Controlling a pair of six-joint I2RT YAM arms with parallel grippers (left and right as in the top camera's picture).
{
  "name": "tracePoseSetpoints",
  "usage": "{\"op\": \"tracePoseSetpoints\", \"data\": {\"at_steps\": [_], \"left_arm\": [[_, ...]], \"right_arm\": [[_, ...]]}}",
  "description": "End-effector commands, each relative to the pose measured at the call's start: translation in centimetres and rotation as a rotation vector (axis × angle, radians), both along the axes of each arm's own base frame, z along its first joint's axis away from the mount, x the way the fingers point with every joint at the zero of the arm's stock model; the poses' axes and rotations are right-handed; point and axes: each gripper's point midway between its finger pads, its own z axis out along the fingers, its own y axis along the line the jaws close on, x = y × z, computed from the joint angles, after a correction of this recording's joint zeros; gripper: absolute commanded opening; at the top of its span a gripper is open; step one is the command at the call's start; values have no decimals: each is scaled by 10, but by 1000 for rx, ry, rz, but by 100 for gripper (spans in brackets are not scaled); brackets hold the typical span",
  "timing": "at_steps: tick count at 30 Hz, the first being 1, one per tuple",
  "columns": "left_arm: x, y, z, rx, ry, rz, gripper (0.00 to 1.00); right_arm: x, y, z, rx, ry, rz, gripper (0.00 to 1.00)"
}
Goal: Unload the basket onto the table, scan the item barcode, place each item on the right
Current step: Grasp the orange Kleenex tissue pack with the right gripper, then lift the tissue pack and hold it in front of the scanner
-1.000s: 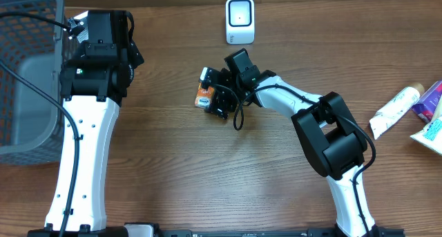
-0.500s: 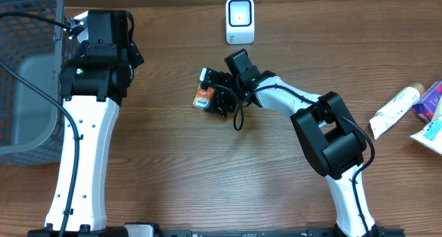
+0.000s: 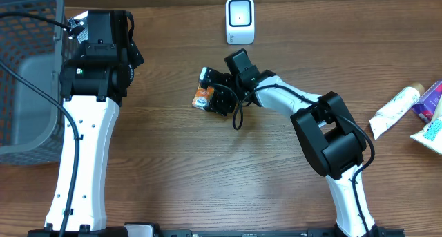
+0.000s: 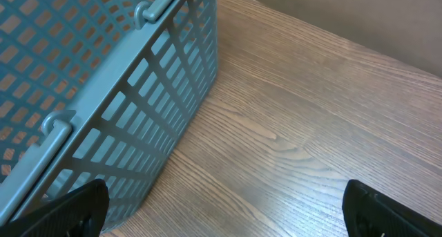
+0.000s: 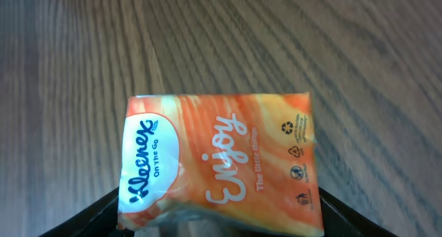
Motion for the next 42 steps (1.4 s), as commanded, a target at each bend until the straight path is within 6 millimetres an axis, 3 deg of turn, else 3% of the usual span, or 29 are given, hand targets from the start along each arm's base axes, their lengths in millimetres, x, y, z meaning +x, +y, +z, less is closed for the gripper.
{"op": "tracePoseSetpoints", "data": {"at_steps": [1, 7, 13, 14, 19, 24, 36, 42], "left_arm": [[0, 3, 0, 0, -9, 24, 100], [0, 3, 0, 0, -9, 24, 100], [0, 3, 0, 0, -9, 24, 100], [0, 3, 0, 0, -9, 24, 100], [1, 3, 0, 0, -9, 24, 100], [0, 3, 0, 1, -9, 24, 100], [0, 3, 0, 1, -9, 24, 100], [1, 3, 0, 0, -9, 24, 100]], "right_arm": [[-3, -6, -12, -44, 77, -35, 72], [-20, -1, 21, -10, 173, 7, 72], [-42, -2, 69, 107, 284, 60, 72], [-47, -4, 89, 180, 326, 83, 74], [-52, -13, 151, 466, 430, 173, 75], [-57, -45, 209, 791, 583, 273, 75], [-52, -49, 209, 804, 520, 290, 76], [-30, -53, 218, 829, 360, 342, 76]]}}
